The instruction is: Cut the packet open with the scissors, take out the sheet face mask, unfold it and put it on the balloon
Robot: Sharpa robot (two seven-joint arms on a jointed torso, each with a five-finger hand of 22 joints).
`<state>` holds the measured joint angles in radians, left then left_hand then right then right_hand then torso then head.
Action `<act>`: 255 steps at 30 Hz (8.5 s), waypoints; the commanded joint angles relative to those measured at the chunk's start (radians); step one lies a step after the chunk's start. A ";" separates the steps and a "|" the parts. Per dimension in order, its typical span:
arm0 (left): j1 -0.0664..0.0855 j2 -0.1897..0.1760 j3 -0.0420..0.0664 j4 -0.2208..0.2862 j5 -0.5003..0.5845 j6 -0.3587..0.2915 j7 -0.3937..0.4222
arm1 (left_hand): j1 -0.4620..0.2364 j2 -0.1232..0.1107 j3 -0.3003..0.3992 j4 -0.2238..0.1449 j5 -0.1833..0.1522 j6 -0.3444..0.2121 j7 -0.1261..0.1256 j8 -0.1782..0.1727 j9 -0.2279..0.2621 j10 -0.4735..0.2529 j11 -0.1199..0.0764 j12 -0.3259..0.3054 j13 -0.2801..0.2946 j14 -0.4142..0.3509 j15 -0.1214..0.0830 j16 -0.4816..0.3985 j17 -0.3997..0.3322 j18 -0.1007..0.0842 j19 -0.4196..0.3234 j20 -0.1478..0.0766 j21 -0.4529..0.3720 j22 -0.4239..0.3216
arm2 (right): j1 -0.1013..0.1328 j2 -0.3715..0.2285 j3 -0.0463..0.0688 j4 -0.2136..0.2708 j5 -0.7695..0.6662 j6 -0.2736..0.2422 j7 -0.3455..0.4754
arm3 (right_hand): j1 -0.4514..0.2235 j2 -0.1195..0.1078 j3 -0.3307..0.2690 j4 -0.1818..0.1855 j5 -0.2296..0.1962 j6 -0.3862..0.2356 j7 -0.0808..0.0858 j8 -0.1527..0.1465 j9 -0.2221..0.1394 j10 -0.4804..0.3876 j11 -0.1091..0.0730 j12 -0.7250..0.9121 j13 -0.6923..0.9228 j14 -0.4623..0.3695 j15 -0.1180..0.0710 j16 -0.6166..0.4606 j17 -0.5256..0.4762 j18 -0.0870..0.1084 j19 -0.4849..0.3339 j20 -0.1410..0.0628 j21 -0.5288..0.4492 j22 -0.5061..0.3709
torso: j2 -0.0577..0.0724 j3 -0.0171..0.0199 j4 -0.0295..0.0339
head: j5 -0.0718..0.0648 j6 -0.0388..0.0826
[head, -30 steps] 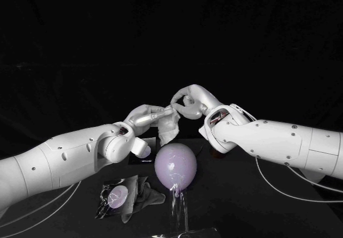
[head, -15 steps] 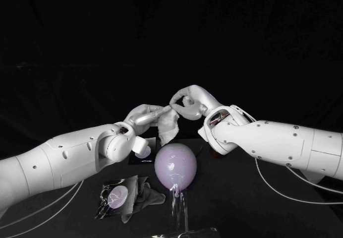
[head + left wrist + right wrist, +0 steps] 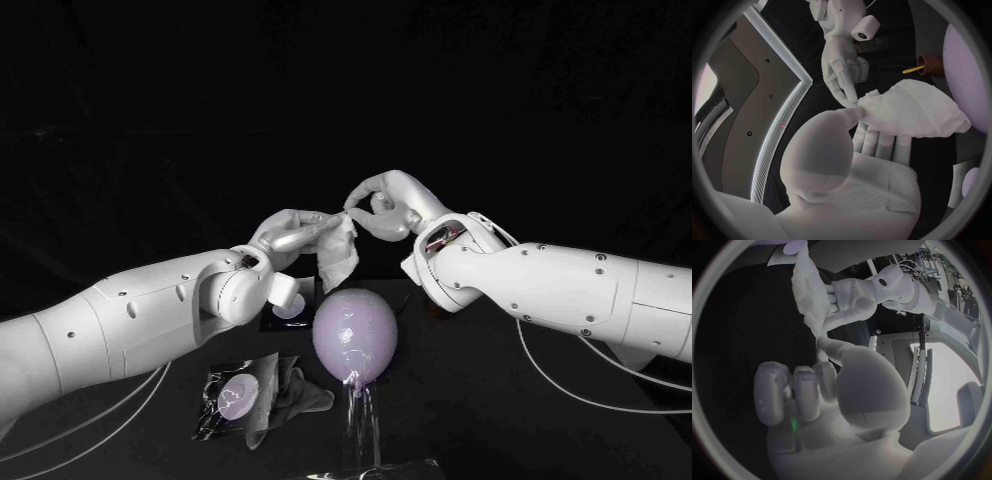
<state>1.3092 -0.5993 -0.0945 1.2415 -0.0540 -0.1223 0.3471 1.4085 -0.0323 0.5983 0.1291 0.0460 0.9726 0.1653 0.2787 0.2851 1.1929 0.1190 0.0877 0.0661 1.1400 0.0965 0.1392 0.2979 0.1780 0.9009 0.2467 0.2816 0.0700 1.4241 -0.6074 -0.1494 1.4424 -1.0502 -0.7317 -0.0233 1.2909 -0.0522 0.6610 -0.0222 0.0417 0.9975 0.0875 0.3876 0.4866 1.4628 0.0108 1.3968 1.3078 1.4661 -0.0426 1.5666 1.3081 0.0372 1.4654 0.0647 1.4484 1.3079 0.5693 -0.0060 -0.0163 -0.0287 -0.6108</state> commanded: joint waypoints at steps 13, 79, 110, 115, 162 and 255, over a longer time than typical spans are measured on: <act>0.002 -0.005 0.001 0.004 0.012 -0.019 0.007 | 0.014 -0.011 0.023 0.000 0.003 0.006 0.000 0.015 0.010 0.015 -0.001 -0.013 -0.002 -0.001 -0.008 0.006 0.006 0.007 0.011 -0.002 -0.011 -0.003 | 0.002 -0.027 0.004 -0.015 0.035 -0.051 0.014 | -0.002 -0.004 0.008 0.001 0.007 0.008 -0.002 0.044 0.032 0.016 -0.002 0.001 0.135 0.105 -0.010 0.004 0.263 -0.011 0.050 -0.008 0.004 0.228 | -0.001 0.0003 -0.0009 | -0.001 0.001; 0.001 -0.010 0.002 -0.001 0.060 -0.022 -0.076 | 0.051 -0.108 0.051 -0.139 0.002 -0.213 0.061 0.128 0.088 -0.155 0.056 -0.022 -0.004 -0.035 0.025 -0.036 -0.007 -0.010 -0.005 -0.018 0.006 0.027 | 0.002 -0.044 0.006 -0.001 0.369 -0.067 0.143 | -0.011 -0.003 0.016 0.000 0.007 0.002 -0.002 0.050 0.037 0.011 -0.003 -0.009 0.129 0.105 -0.010 0.004 0.263 -0.007 0.043 -0.008 -0.010 0.224 | 0.001 -0.0007 0.0006 | -0.011 0.014; 0.002 0.042 0.002 -0.034 -0.009 -0.002 -0.081 | -0.024 -0.182 -0.029 -0.121 0.002 -0.316 -0.007 0.097 0.034 -0.248 0.091 -0.018 -0.001 -0.175 0.073 -0.064 -0.035 -0.018 -0.122 0.044 -0.119 -0.001 | 0.003 -0.026 0.007 0.029 0.364 -0.041 0.136 | -0.011 -0.004 0.018 -0.002 0.007 0.001 -0.003 0.052 0.039 0.012 -0.003 -0.006 0.132 0.105 -0.011 0.004 0.263 -0.007 0.043 -0.009 -0.010 0.223 | 0.000 -0.0001 -0.0004 | -0.008 0.013; 0.002 0.051 0.002 -0.038 -0.021 -0.016 -0.093 | -0.047 -0.192 -0.078 -0.102 0.002 -0.318 0.012 0.101 0.029 -0.238 0.086 -0.010 0.000 -0.147 0.065 -0.043 -0.028 -0.009 -0.102 0.043 -0.115 0.000 | 0.003 -0.023 0.007 0.036 0.361 -0.040 0.136 | -0.011 -0.004 0.018 -0.002 0.007 0.001 -0.003 0.052 0.039 0.012 -0.003 -0.006 0.132 0.105 -0.011 0.004 0.263 -0.007 0.043 -0.009 -0.010 0.223 | 0.000 -0.0002 -0.0004 | -0.010 0.014; 0.002 0.030 0.003 -0.006 0.015 0.031 0.001 | 0.024 -0.047 0.064 -0.074 0.003 -0.088 0.011 0.211 0.058 -0.093 0.010 0.132 0.045 -0.147 0.005 0.182 0.087 0.002 -0.044 0.031 -0.068 0.022 | 0.003 0.004 0.006 -0.079 0.252 0.047 -0.053 | -0.012 -0.005 0.020 -0.005 0.007 0.000 -0.003 0.054 0.041 0.011 -0.003 -0.009 0.130 0.105 -0.011 0.004 0.263 -0.005 0.038 -0.009 -0.020 0.220 | 0.000 -0.0005 -0.0004 | -0.009 0.016; 0.001 0.006 0.003 0.022 -0.085 0.056 0.000 | 0.056 -0.075 -0.051 -0.256 0.003 -0.050 0.010 0.131 0.012 -0.120 -0.018 0.468 0.241 -0.199 -0.033 0.472 0.151 -0.014 -0.143 -0.023 0.271 0.242 | 0.024 -0.062 -0.001 0.014 -0.175 0.205 0.091 | -0.041 -0.098 -0.158 0.014 0.011 -0.040 0.052 -0.145 -0.067 0.004 0.048 0.014 0.141 0.105 0.036 0.004 0.263 -0.016 0.059 0.034 0.028 0.235 | 0.000 -0.0008 0.0007 | -0.006 0.010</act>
<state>1.3093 -0.5941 -0.0931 1.2603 -0.1330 -0.0713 0.3273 1.4652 -0.1133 0.5480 -0.1217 0.0461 0.9129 0.1754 0.4100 0.2986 1.0792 0.1005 0.5521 0.3053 0.9449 0.0664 0.6079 0.4499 0.1615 0.7646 0.2215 0.5464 0.3108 1.4482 -0.6712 -0.1505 1.4579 -1.2080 -0.5409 0.0783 1.2422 -0.1448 0.5060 -0.0081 0.0502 0.9504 0.1390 0.2462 0.4215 1.4566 0.0582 1.4106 1.3082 1.4664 -0.0001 1.5666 1.3073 0.0371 1.4620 0.1041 1.4803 1.3078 0.5698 -0.0064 -0.0157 -0.0346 -0.6003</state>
